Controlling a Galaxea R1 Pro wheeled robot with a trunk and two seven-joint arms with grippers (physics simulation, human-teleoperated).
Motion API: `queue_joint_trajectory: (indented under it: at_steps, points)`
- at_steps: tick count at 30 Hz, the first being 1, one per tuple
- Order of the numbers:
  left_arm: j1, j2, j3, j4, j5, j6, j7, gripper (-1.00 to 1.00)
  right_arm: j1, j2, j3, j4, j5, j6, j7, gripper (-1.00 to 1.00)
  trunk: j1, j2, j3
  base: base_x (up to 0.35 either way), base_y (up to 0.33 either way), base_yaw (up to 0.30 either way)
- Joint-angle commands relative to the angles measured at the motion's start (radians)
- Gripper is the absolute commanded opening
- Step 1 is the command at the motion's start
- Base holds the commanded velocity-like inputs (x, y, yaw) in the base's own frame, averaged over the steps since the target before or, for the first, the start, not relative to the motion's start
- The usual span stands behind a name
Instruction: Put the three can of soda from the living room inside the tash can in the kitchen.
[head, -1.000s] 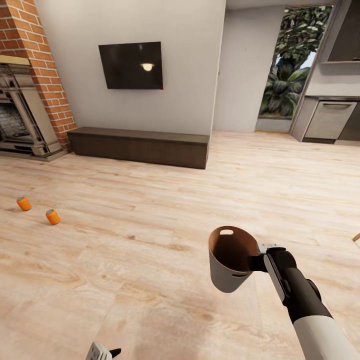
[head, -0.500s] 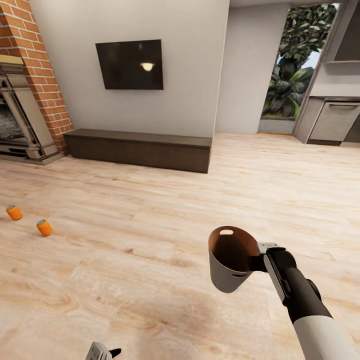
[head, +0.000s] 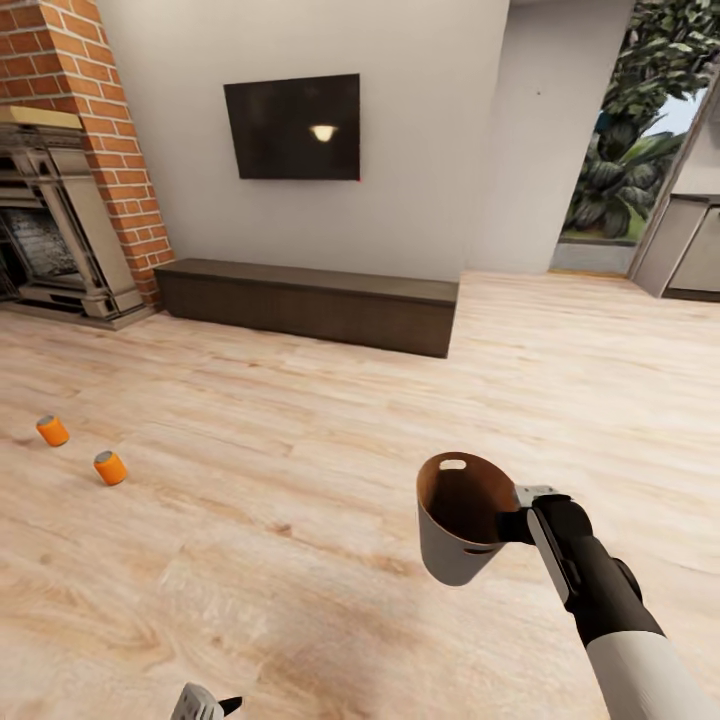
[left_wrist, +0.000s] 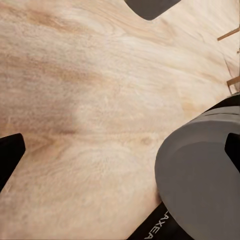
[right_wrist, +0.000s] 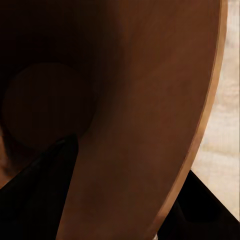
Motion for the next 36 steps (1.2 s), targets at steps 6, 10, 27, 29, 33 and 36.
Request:
queue_joint_trajectory:
  at_steps: [6, 10, 27, 29, 33, 36]
  points:
    - [0.000, 0.000, 0.000, 0.000, 0.000, 0.000, 0.000, 1.00, 0.000, 0.000, 0.000, 0.000, -0.010, 0.000, 0.002, -1.00, 0.000, 0.000, 0.000, 0.334, 0.173, 0.252]
    - [0.000, 0.000, 0.000, 0.000, 0.000, 0.000, 0.000, 1.00, 0.000, 0.000, 0.000, 0.000, -0.010, 0.000, 0.002, -1.00, 0.000, 0.000, 0.000, 0.339, 0.106, 0.254]
    - [0.000, 0.000, -0.001, 0.002, -0.001, 0.001, 0.000, 1.00, 0.000, 0.001, 0.001, 0.000, -0.010, 0.000, 0.002, -1.00, 0.000, 0.000, 0.000, 0.347, 0.037, 0.254]
    - [0.000, 0.000, -0.001, 0.002, -0.002, 0.001, 0.001, 1.00, 0.000, 0.001, 0.001, 0.000, -0.010, 0.000, 0.002, -1.00, 0.000, 0.000, 0.000, 0.348, 0.078, 0.254]
    - [0.000, 0.000, -0.002, 0.002, -0.002, 0.001, 0.001, 1.00, 0.000, 0.001, 0.001, 0.000, -0.010, -0.001, 0.002, -1.00, 0.000, 0.000, 0.000, 0.348, 0.079, 0.254]
    - [0.000, 0.000, -0.003, 0.002, -0.002, 0.001, 0.001, 1.00, 0.000, 0.001, 0.002, 0.000, -0.010, 0.000, 0.002, -1.00, 0.000, 0.000, 0.000, 0.348, 0.080, 0.254]
